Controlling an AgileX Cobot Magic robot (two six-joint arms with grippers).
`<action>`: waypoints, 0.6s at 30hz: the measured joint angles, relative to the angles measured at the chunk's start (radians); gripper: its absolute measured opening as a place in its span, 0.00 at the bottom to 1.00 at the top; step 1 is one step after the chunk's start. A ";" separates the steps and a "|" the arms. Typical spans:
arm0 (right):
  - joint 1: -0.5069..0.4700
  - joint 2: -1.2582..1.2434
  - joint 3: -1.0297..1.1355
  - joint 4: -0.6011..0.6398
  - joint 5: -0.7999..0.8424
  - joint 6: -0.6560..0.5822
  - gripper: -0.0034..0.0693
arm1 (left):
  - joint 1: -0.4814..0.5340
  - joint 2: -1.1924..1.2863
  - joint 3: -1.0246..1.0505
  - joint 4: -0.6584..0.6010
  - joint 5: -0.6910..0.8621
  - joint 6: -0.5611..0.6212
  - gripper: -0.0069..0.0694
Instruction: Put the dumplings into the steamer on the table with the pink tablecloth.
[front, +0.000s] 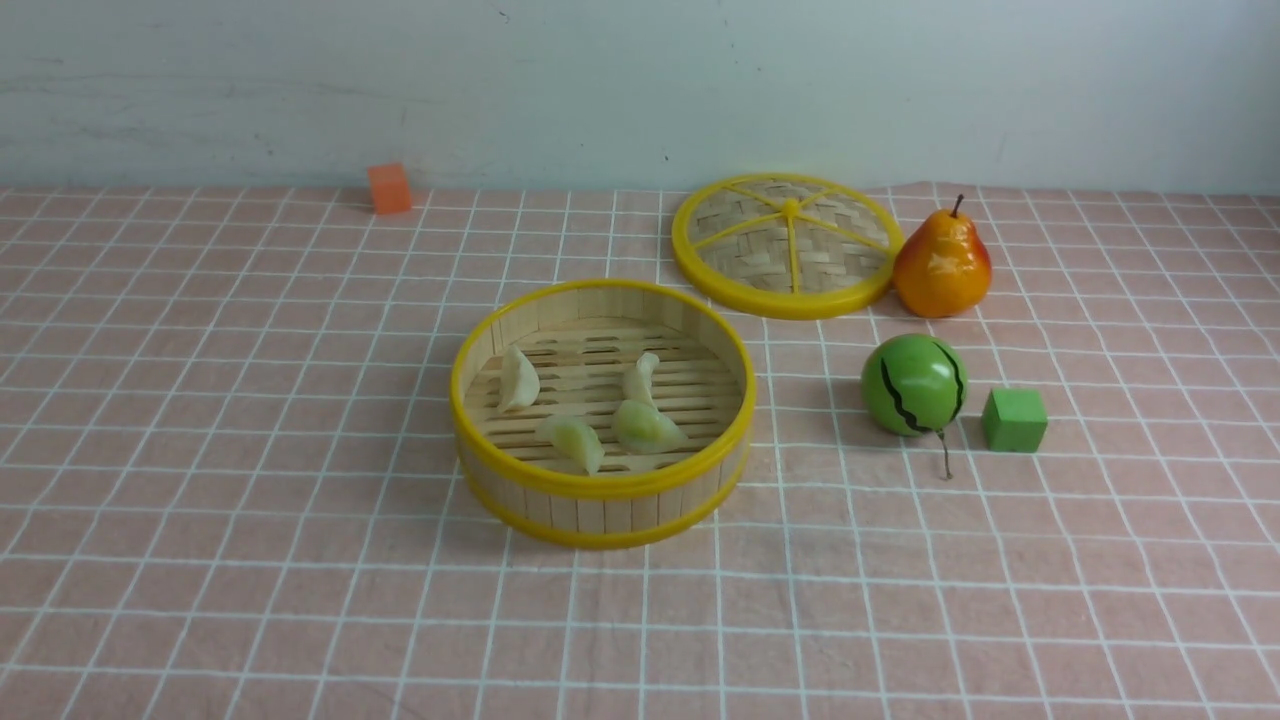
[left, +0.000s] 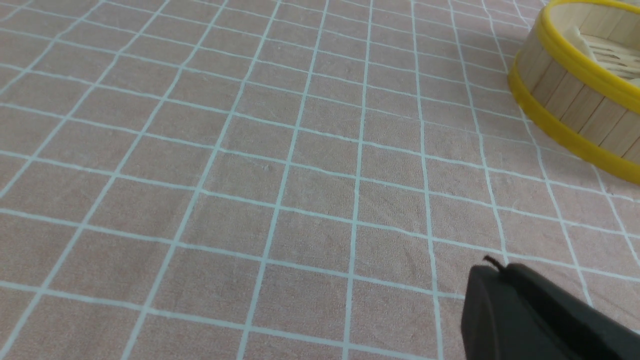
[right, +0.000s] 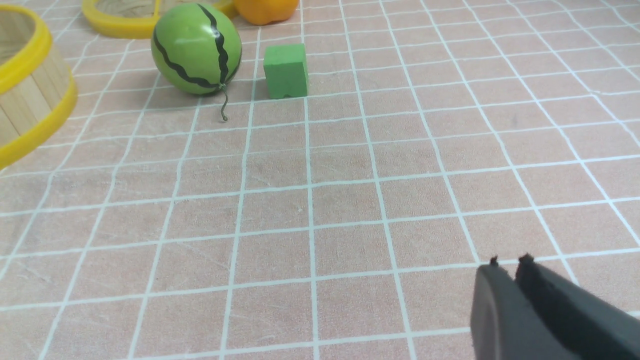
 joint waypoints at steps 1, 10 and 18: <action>0.000 0.000 0.000 0.000 0.000 0.000 0.13 | 0.000 0.000 0.000 0.000 0.000 0.000 0.07; 0.000 0.000 0.000 0.000 0.000 0.000 0.15 | 0.000 0.000 0.000 0.000 -0.003 0.000 0.07; 0.000 0.000 0.000 0.000 0.000 0.000 0.16 | 0.000 0.000 0.001 0.000 -0.003 0.000 0.07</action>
